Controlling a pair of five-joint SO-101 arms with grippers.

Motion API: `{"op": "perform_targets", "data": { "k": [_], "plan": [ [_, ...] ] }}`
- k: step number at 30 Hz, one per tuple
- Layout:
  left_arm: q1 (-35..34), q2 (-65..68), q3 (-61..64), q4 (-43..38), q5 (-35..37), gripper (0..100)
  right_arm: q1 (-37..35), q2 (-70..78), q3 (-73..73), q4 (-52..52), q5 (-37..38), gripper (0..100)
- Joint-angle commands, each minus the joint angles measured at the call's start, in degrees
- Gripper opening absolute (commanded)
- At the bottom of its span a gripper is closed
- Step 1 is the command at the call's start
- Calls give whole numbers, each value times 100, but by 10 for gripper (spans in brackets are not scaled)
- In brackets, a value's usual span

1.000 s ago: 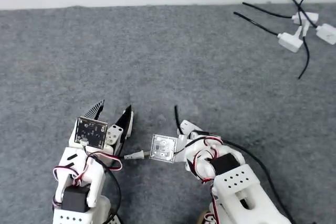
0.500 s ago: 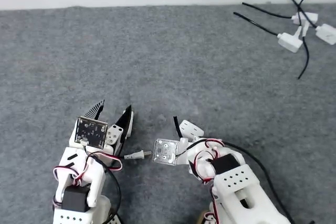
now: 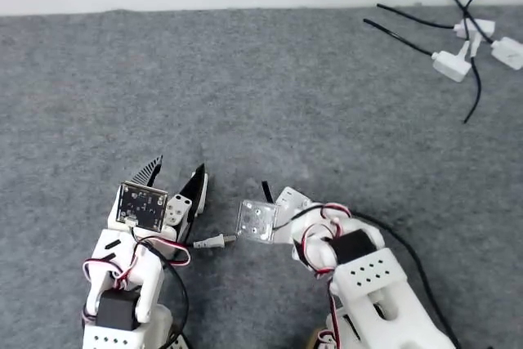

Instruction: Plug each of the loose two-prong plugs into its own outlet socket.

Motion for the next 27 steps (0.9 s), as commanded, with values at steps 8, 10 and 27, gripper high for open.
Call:
{"op": "perform_targets", "data": {
  "k": [8, 10, 27],
  "plan": [
    [237, -79, 4, -167, -62, 235, -699, -57, -2664, 1569, -800, 9],
    [237, -79, 4, -167, -62, 235, -848, -57, -3059, 1719, -976, 9],
    [1855, -79, -110, 299, -765, 235, -2229, 1226, -6004, 2563, -1846, 9]
  ]
}}
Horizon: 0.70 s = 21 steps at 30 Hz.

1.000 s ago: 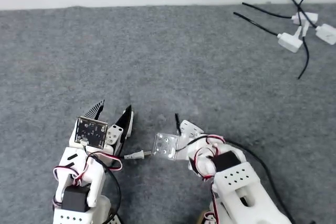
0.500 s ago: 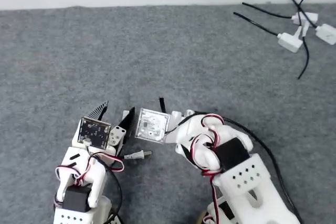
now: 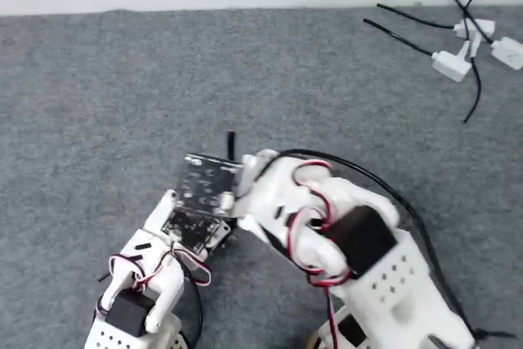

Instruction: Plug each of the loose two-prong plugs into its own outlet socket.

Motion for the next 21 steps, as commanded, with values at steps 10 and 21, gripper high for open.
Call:
{"op": "perform_targets", "data": {
  "k": [10, 21],
  "plan": [
    [202, -88, -743, 527, -44, 235, -901, 462, -527, 171, -396, 9],
    [202, -88, -945, 826, -44, 235, -664, 312, -246, 532, -360, 9]
  ]
}}
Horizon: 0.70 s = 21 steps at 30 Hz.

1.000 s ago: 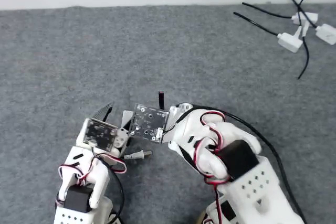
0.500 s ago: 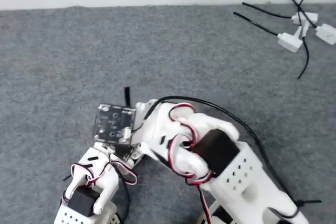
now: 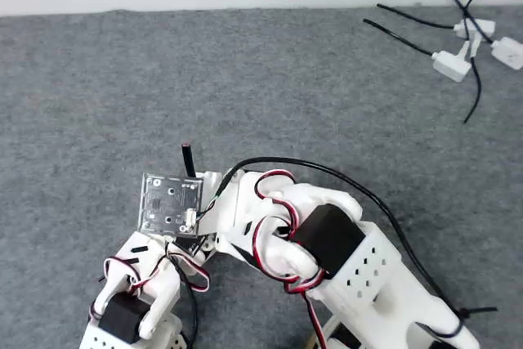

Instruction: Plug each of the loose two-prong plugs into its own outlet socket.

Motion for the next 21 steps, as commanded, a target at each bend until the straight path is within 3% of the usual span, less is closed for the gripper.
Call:
{"op": "perform_targets", "data": {
  "k": [1, 21],
  "plan": [
    [53, -88, -435, 202, -44, 235, 207, -251, 123, -4, -26, 9],
    [62, -97, -400, 229, 123, 235, 286, -1042, 1222, -532, 114, 9]
  ]
}}
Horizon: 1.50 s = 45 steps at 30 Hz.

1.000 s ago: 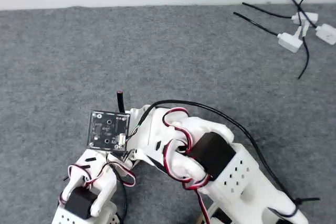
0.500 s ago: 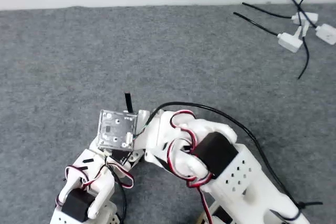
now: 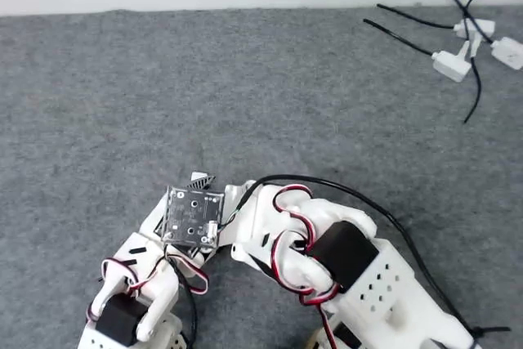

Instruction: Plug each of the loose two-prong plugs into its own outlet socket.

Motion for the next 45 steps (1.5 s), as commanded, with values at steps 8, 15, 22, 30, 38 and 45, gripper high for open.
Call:
{"op": "perform_targets", "data": {
  "k": [8, 15, 22, 30, 38, 45],
  "plan": [
    [-1002, -97, 75, -510, 88, 235, 585, -207, 308, -4, 79, 9],
    [-1749, -97, 444, -1222, 448, 235, 1429, -207, 1732, -224, -220, 13],
    [-1732, -88, 629, -1380, 431, 235, 1393, -207, 2681, -22, -431, 149],
    [-1723, -88, 629, -1380, 413, 235, 1429, -207, 2716, 1411, 1055, 169],
    [-1714, -88, 620, -1371, 413, 235, 2105, -163, 3042, 1068, 2119, 169],
    [-1714, -88, 620, -1371, 413, 235, 2651, -145, 3956, -426, 2585, 168]
  ]
}}
